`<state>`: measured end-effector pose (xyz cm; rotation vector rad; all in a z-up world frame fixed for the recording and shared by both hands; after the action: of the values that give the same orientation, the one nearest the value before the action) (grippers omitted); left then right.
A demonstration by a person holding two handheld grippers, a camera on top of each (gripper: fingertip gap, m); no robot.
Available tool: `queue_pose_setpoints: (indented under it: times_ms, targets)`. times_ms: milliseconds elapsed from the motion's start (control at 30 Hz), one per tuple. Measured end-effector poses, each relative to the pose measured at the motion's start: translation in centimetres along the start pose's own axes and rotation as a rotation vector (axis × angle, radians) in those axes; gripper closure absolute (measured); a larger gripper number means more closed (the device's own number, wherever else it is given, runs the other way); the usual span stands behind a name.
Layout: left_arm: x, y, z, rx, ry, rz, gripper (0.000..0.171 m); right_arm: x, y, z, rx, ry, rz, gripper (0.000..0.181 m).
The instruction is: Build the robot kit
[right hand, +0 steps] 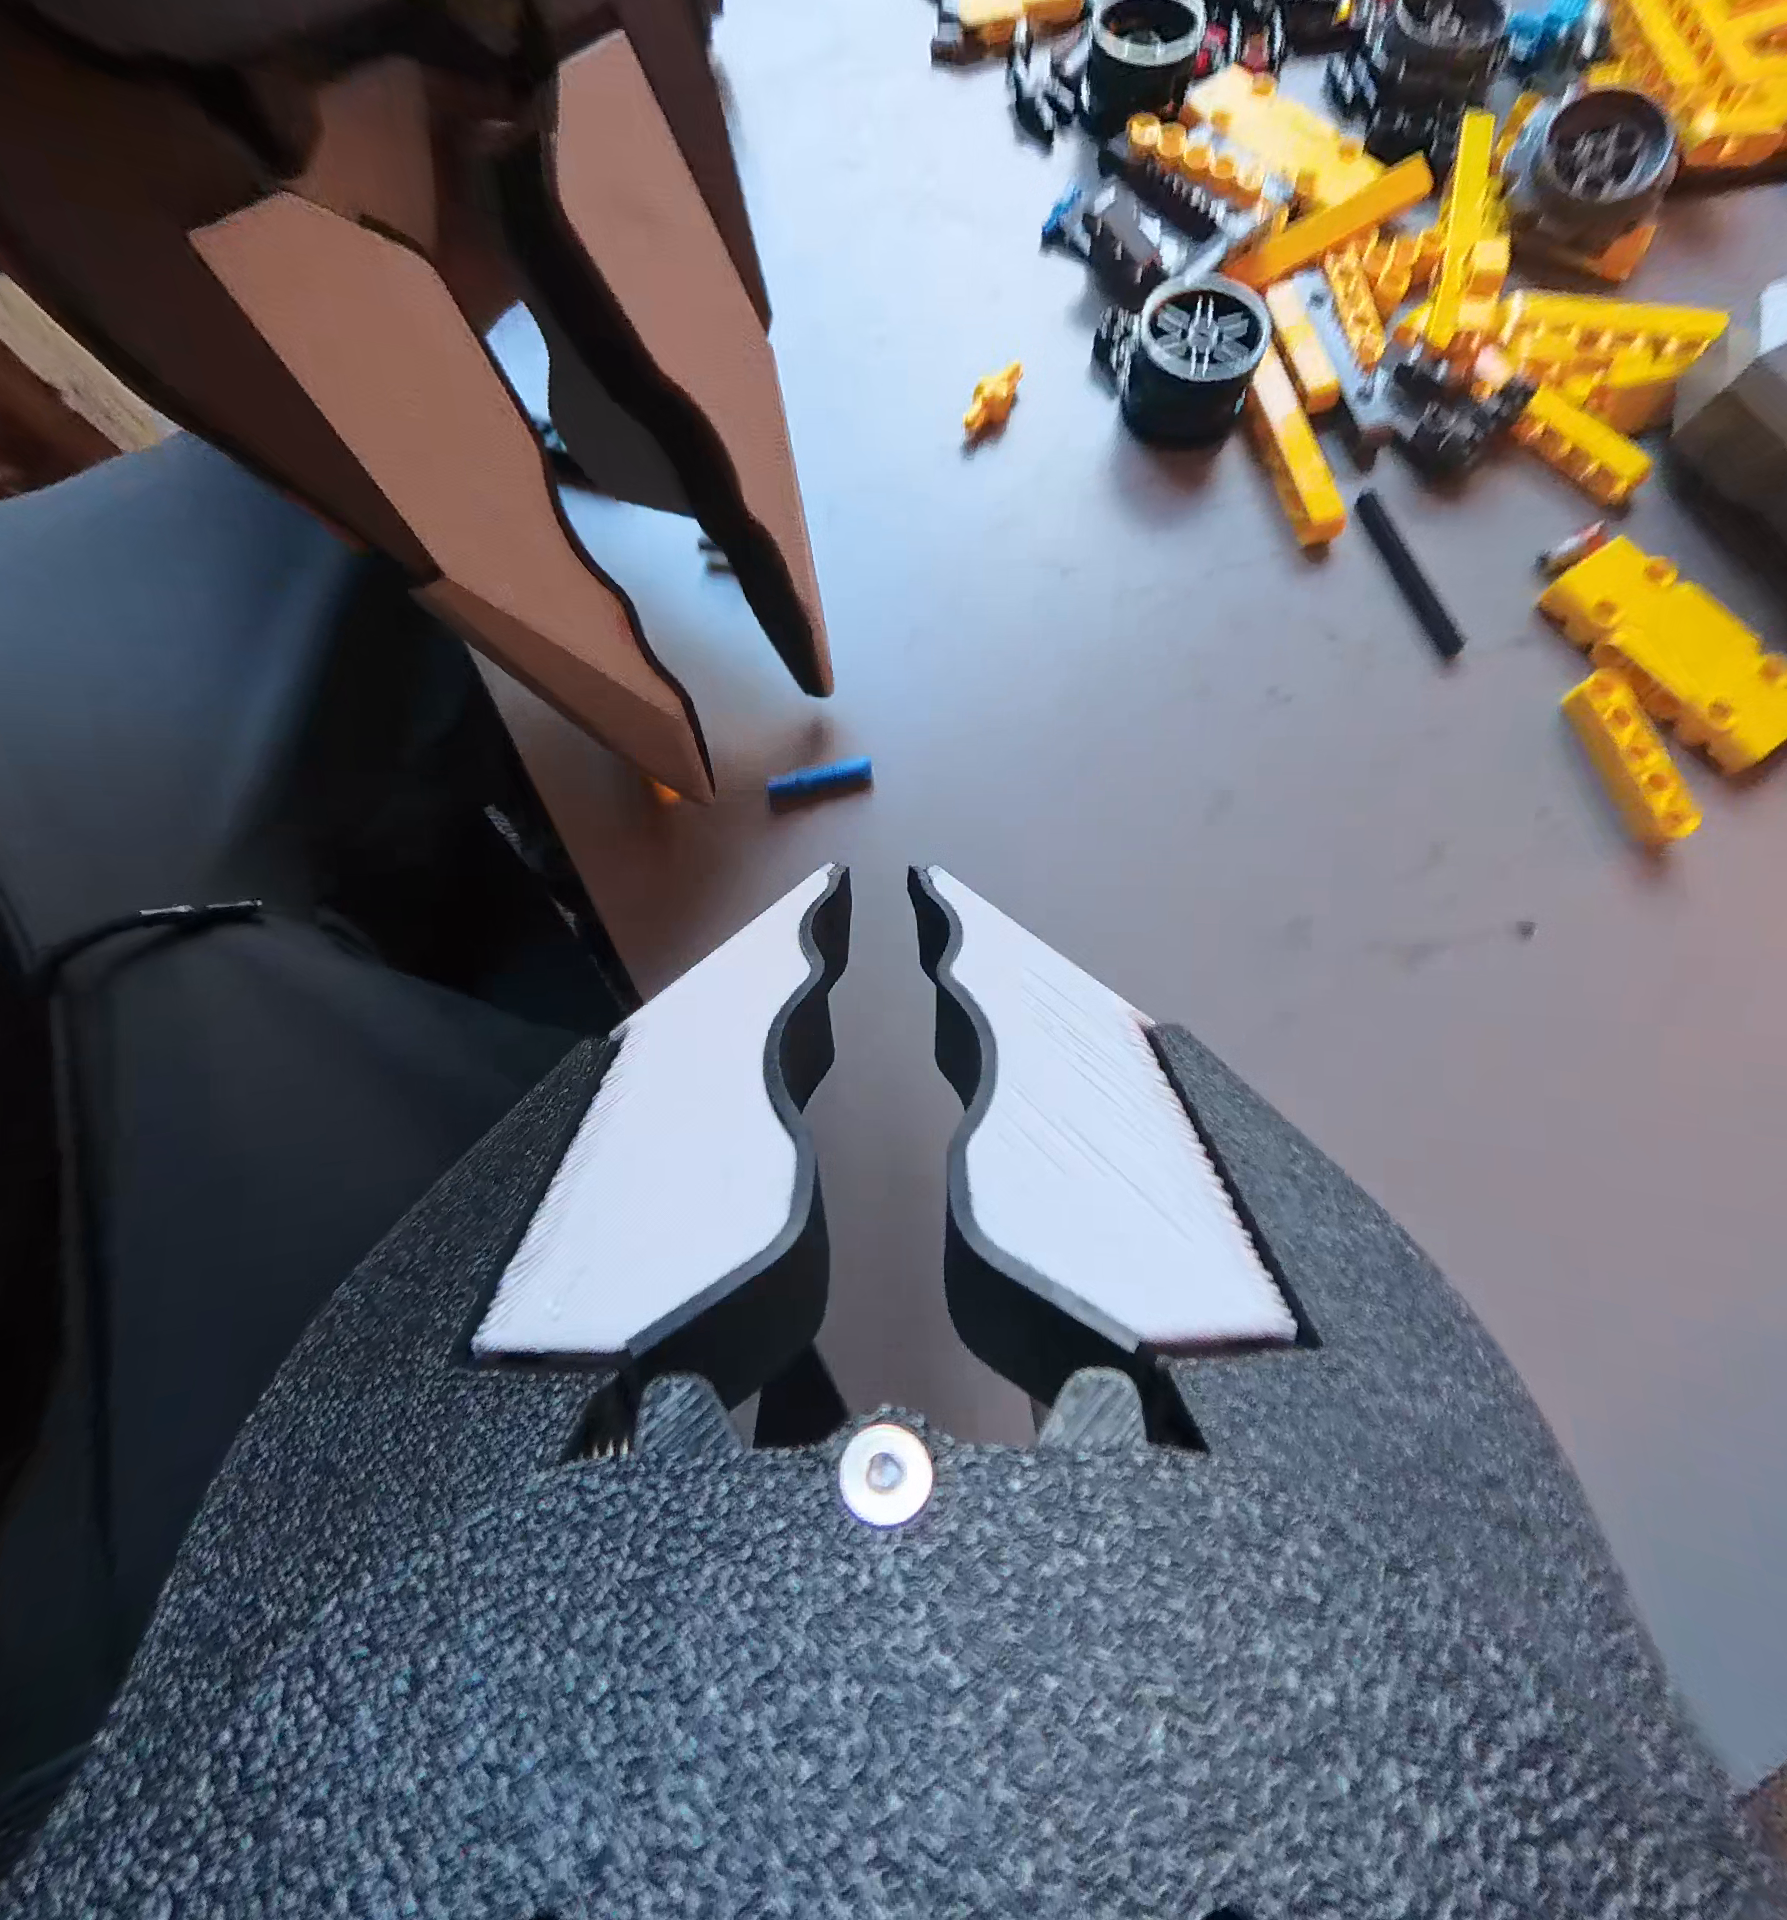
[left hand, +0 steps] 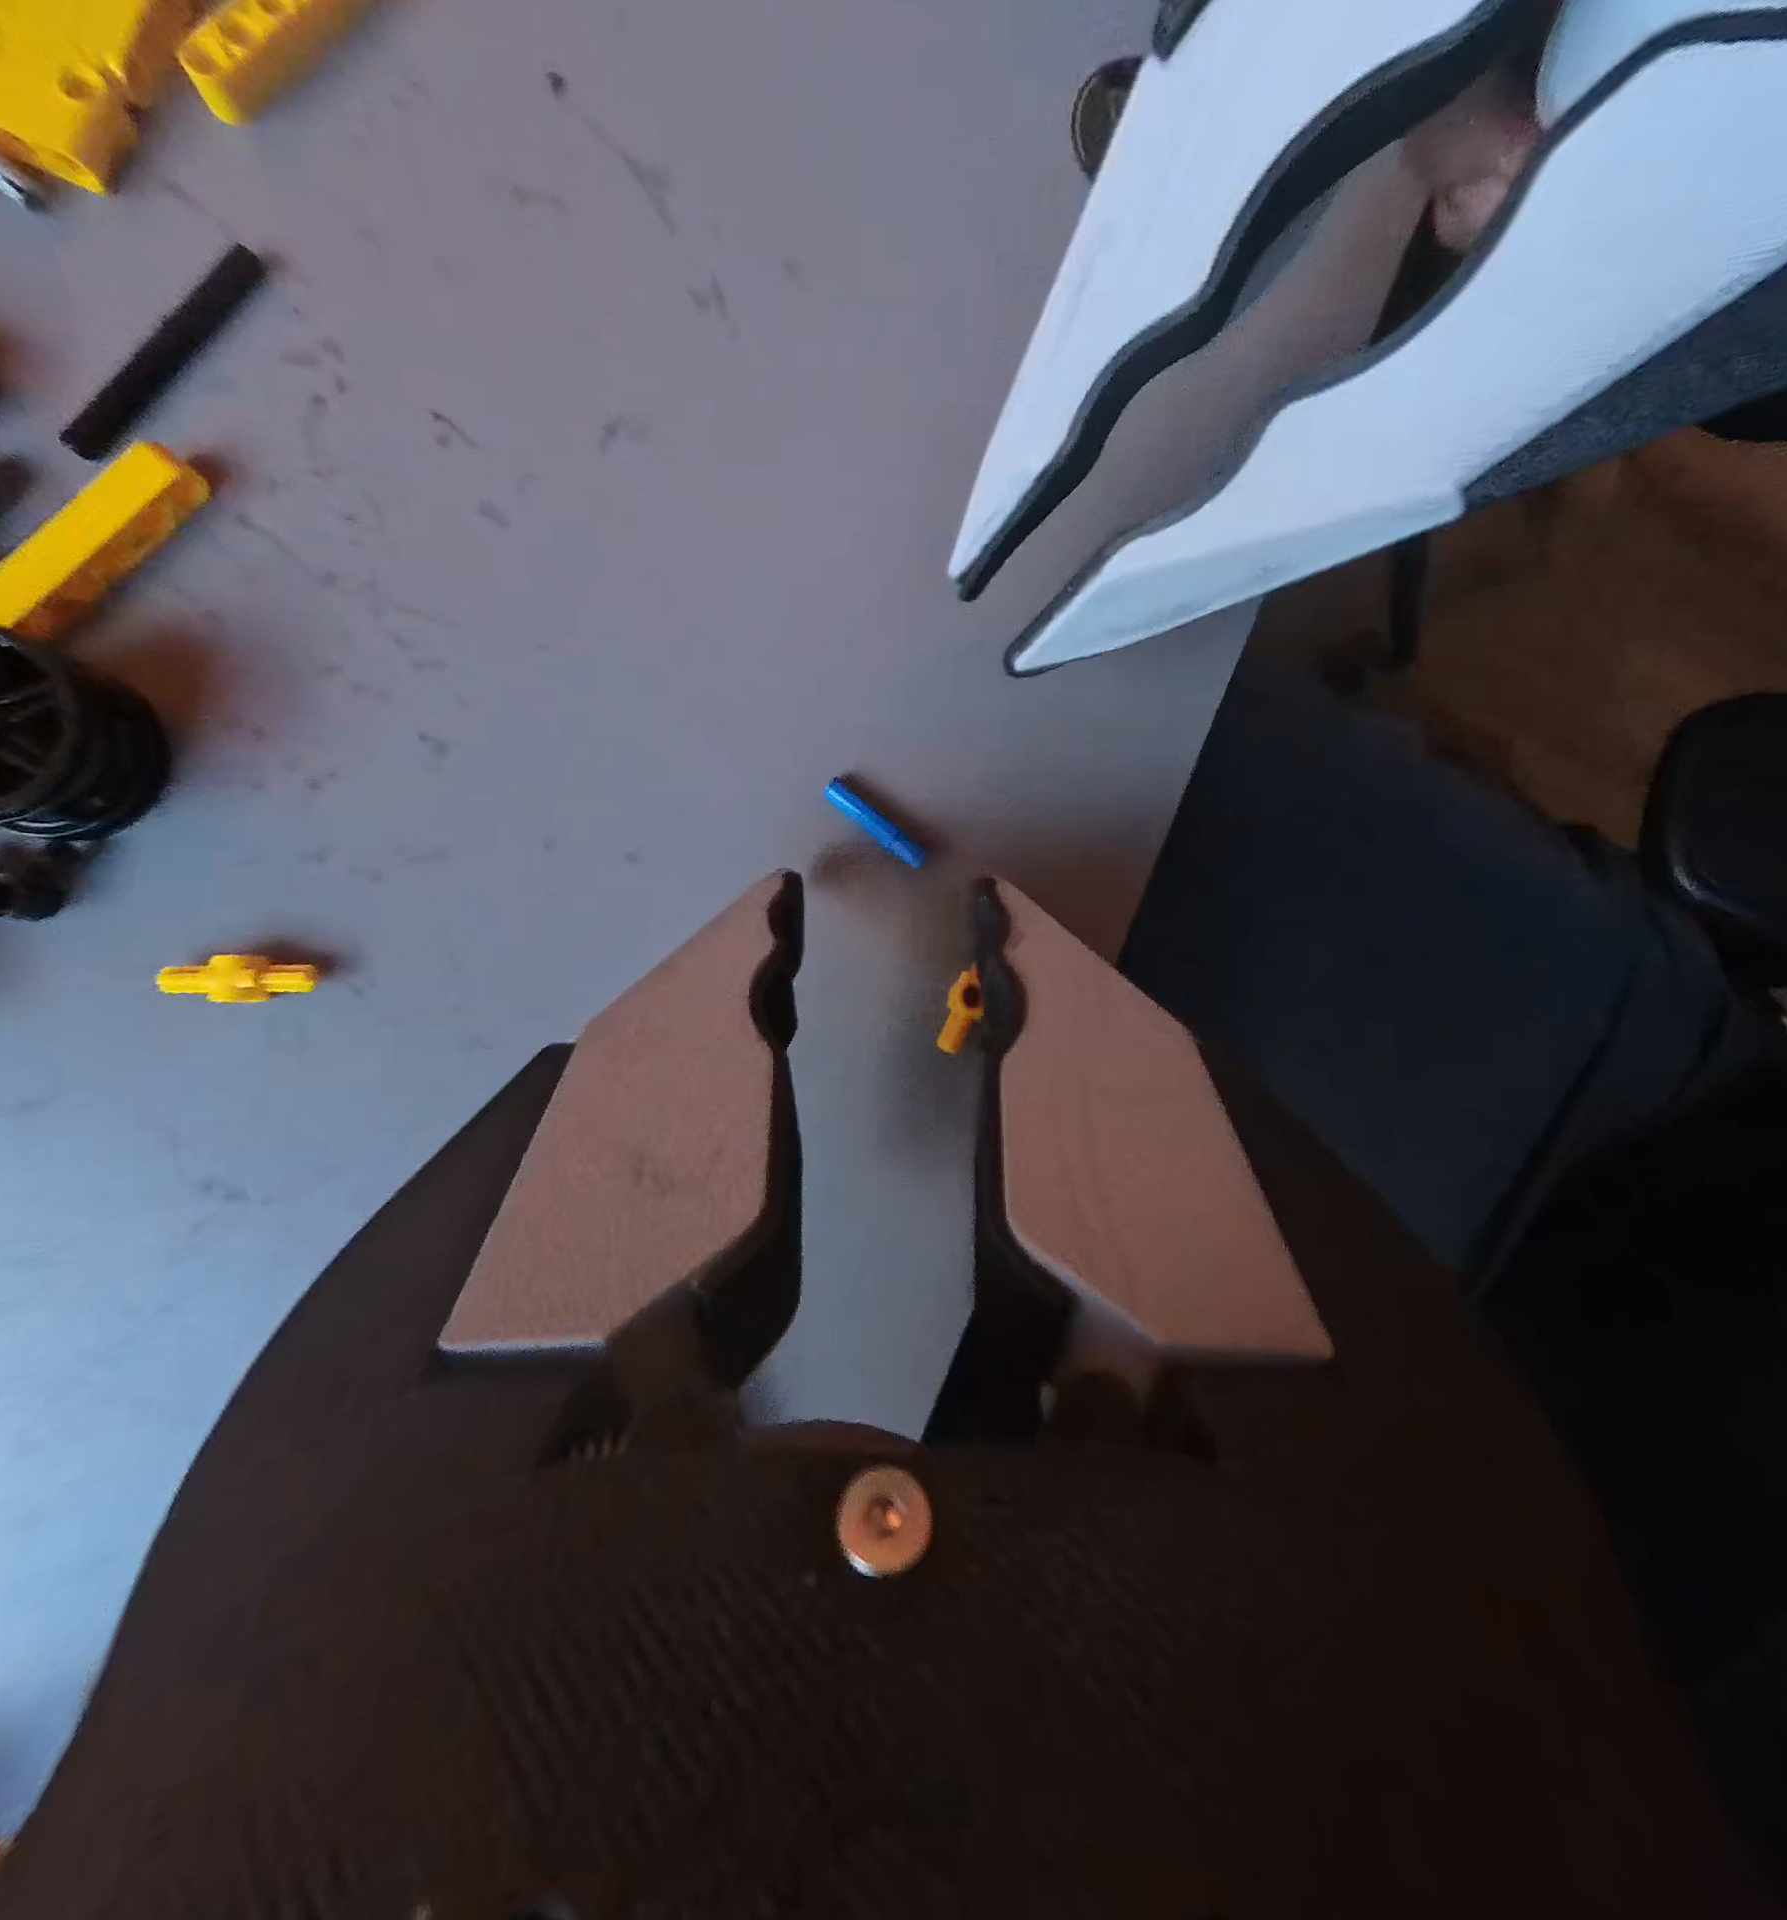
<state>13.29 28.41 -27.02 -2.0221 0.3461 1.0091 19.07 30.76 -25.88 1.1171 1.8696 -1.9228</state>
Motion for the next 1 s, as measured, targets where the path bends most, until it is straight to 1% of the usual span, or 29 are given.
queue_pose_setpoints:
  times_ms: [167, 233, 300, 333, 367, 500, 600, 633, 700, 733, 767, 800, 867, 933, 1000]
  targets:
    - [0.4, -0.7, 0.3, -0.012, -0.016, 0.001, 0.143, -0.3, 0.5, 0.0, 0.011, -0.002, -0.012, 0.170]
    - [0.8, -0.7, 0.6, -0.010, -0.037, 0.023, 0.146, -0.5, 0.5, 0.0, 0.019, -0.002, -0.023, 0.170]
    - [0.9, -0.8, 0.8, 0.023, -0.065, 0.036, 0.155, -0.8, 0.3, 0.1, 0.024, 0.001, -0.029, 0.170]
    - [1.0, -0.8, 0.8, 0.042, -0.081, 0.047, 0.164, -0.9, 0.3, 0.1, 0.029, 0.001, -0.033, 0.170]
    - [1.0, -0.7, 0.8, 0.064, -0.088, 0.055, 0.169, -1.0, 0.3, 0.1, 0.040, 0.000, -0.037, 0.170]
    - [1.0, -0.6, 0.7, 0.144, -0.104, 0.041, 0.169, -0.8, 0.1, 0.2, 0.146, -0.028, -0.062, 0.170]
    - [0.7, -0.3, 0.5, 0.222, -0.149, 0.011, 0.170, -0.3, 0.1, 0.6, 0.227, -0.066, -0.084, 0.171]
    - [0.4, -0.3, 0.3, 0.251, -0.170, -0.010, 0.169, -0.3, -0.1, 0.7, 0.253, -0.084, -0.106, 0.173]
    - [-0.4, -0.5, -0.7, 0.319, -0.186, -0.081, 0.169, -1.0, -1.2, 1.1, 0.308, -0.148, -0.197, 0.176]
    - [-1.2, -0.9, -1.3, 0.351, -0.204, -0.139, 0.169, -1.6, -1.9, 1.4, 0.327, -0.194, -0.252, 0.174]
    - [-2.1, -1.2, -1.9, 0.377, -0.212, -0.194, 0.170, -2.4, -2.6, 1.9, 0.327, -0.244, -0.304, 0.169]
    - [-3.0, -1.6, -2.9, 0.414, -0.198, -0.262, 0.170, -3.1, -3.2, 2.2, 0.318, -0.274, -0.348, 0.165]
    - [-4.9, -2.4, -4.9, 0.500, -0.179, -0.412, 0.170, -4.4, -4.2, 3.1, 0.250, -0.303, -0.430, 0.166]
    - [-6.1, -2.4, -5.7, 0.543, -0.193, -0.464, 0.170, -5.5, -5.3, 4.1, 0.170, -0.303, -0.506, 0.167]
    - [-6.7, -2.4, -6.5, 0.592, -0.188, -0.511, 0.170, -6.0, -5.9, 4.9, 0.117, -0.299, -0.527, 0.167]
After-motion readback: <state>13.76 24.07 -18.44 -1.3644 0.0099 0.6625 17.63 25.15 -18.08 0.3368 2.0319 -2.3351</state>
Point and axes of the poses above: each gripper's, where its closed fingertips meet, x out along the fingers, y out of its underside, z = x × y across the jaws, the point moved 2 cm from there along -x, back along the fingers, and after that the axes turned 13 degrees about y, right-handed, at the moved point
